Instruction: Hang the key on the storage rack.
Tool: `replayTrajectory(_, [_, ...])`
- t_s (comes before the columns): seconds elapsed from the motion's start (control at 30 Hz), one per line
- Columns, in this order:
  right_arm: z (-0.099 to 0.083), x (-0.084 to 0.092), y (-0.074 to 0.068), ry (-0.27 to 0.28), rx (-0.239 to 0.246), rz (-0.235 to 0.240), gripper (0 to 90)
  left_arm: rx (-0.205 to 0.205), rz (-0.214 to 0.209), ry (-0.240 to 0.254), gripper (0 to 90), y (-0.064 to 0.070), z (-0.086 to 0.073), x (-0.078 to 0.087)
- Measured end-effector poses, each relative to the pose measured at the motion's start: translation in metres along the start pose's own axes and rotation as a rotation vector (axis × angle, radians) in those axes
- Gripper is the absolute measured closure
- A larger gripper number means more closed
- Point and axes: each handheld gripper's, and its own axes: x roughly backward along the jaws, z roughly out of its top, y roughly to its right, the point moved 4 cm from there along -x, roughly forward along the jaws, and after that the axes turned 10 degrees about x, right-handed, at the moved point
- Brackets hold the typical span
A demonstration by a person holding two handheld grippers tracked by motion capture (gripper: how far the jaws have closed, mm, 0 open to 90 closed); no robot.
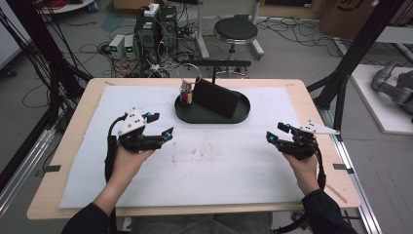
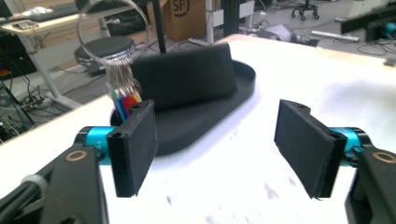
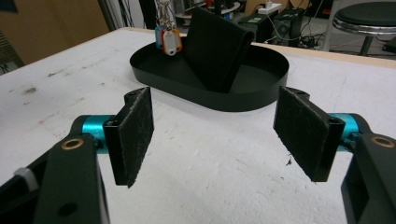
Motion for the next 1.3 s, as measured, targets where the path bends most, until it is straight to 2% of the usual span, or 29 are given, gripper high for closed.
replayTrajectory(0.13, [0.0, -0.001, 0.0, -0.002, 0.006, -0.007, 29.2, 0.008, -0.004, 0.008, 26.7, 0.001, -0.02, 0.015])
replayTrajectory(0.23, [0.0, -0.001, 0.001, -0.003, 0.009, -0.016, 29.1, 0.0, 0.01, 0.028, 26.5, -0.003, -0.034, 0.023])
replayTrajectory(0.33, [0.0, -0.003, 0.0, -0.007, 0.011, -0.018, 29.2, 0.005, 0.018, 0.018, 26.4, -0.007, -0.042, 0.027])
replayTrajectory(0.47, [0.0, -0.005, 0.001, -0.01, 0.011, -0.019, 29.2, 0.015, 0.042, 0.023, 26.4, -0.012, -0.045, 0.028])
replayTrajectory(0.7, [0.0, -0.005, 0.001, -0.014, 0.014, -0.023, 29.2, 0.041, 0.042, 0.033, 26.4, -0.013, -0.048, 0.027])
replayTrajectory(0.9, [0.0, -0.005, 0.001, -0.016, 0.019, -0.02, 29.2, 0.033, 0.054, 0.028, 26.5, -0.012, -0.049, 0.027])
replayTrajectory(1.03, [0.0, -0.005, 0.001, -0.016, 0.019, -0.02, 29.2, 0.087, 0.039, 0.047, 26.5, -0.014, -0.051, 0.028])
replayTrajectory(1.2, [0.0, -0.006, 0.001, -0.018, 0.018, -0.017, 29.2, 0.073, 0.056, 0.037, 26.5, -0.017, -0.052, 0.028])
replayTrajectory(1.3, [0.0, -0.006, 0.001, -0.019, 0.019, -0.017, 29.2, 0.083, 0.057, 0.035, 26.5, -0.018, -0.053, 0.028])
